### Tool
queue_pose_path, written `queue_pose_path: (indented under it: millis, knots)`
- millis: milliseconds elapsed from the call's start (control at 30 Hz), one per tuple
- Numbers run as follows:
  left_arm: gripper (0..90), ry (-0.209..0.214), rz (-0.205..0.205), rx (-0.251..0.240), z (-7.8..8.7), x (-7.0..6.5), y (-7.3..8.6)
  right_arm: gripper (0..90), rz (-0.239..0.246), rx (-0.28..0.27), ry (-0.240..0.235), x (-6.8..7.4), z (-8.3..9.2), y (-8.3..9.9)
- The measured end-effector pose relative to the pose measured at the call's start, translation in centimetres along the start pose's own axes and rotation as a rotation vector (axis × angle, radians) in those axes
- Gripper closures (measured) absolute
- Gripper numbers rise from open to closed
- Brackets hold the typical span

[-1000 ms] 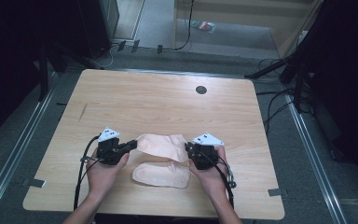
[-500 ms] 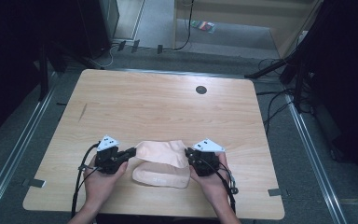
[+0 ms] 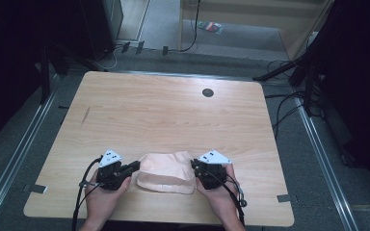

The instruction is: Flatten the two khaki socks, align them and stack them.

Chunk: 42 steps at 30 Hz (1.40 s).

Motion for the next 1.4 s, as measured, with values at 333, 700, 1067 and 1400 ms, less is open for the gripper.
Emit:
queue_pose_path:
  millis: [333,700,1067,1400]
  knots:
    - [90.0,0.006,0.007,0.017,0.6,-0.3,1.2,86.4,0.009,0.012,-0.010,0.6,0.8,0.9]
    - [90.0,0.007,0.000,0.047,1.1,-0.9,2.7,86.4,0.026,0.027,-0.012,1.1,1.2,1.9]
    - [89.7,-0.009,-0.044,0.035,0.5,-0.9,3.2,86.0,0.051,0.029,0.009,1.3,1.0,2.7]
    - [59.8,-0.024,-0.018,-0.058,1.1,-0.2,2.3,55.7,-0.037,-0.007,-0.012,0.3,1.4,2.7]
Point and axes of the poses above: each handheld gripper's, and its own axes: z roughly backward along the jaws, y roughly out of its underside, x roughly to its left, the point moved 2 cm from there along -z, roughly forward along the jaws, and after that the axes turned 8 degrees about -x, right-handed, at the moved point
